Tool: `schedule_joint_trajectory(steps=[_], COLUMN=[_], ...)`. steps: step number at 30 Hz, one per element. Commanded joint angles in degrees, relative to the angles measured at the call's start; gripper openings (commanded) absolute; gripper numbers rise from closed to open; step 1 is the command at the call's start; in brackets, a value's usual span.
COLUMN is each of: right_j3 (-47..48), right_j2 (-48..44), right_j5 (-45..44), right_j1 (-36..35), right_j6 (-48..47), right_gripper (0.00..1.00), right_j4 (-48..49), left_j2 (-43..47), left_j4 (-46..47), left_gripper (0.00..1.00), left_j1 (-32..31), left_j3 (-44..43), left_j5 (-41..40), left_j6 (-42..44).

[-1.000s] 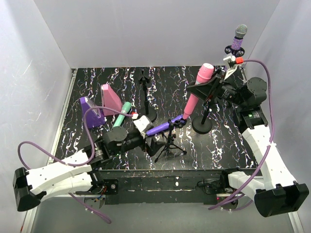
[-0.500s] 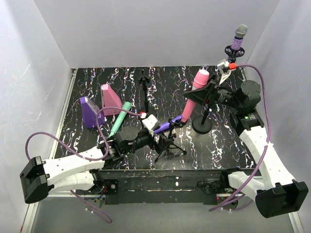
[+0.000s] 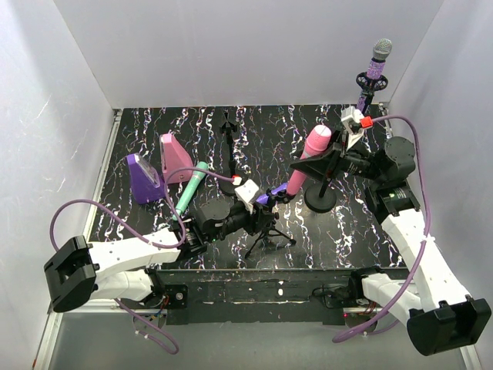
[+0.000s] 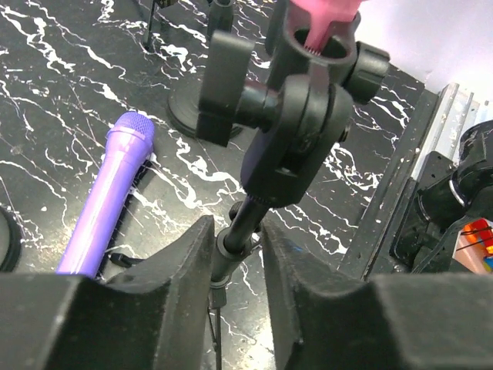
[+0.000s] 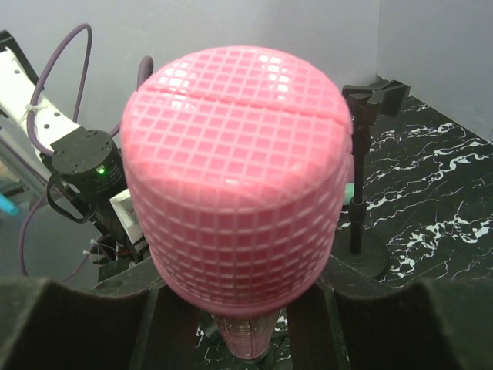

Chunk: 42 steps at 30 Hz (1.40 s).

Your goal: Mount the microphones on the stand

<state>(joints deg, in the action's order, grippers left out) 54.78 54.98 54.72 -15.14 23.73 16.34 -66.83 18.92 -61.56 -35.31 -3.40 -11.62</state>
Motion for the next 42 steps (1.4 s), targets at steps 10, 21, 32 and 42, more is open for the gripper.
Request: schedule_joint_trajectory(steps=[10,21,32,42], right_j3=[-3.2,-3.2,1.0,-1.1], right_j2=[-0.1,1.1,0.0,-5.1], right_j5=[3.2,3.5,6.9,13.1], right_j1=[-2.4,-4.3,-1.8,1.3], right_j6=[-12.8,-15.2,-9.9,-9.0], right_gripper=[0.01,0.03,0.84,0.88], right_j4=[-19.1,-23.5,-19.3,-16.9], left_j2=[0.2,2.0,10.2,18.8], left_j4=[2.4,1.2,-6.8,-18.6], left_gripper=[0.24,0.25,0.63,0.98], left_j1=[0.1,0.1,0.3,0.2], left_j3=[-2.0,-2.0,-1.5,-5.6], left_j5=[1.2,0.9,0.0,-2.2], left_j6=[0.0,-0.1,-2.2,-0.8])
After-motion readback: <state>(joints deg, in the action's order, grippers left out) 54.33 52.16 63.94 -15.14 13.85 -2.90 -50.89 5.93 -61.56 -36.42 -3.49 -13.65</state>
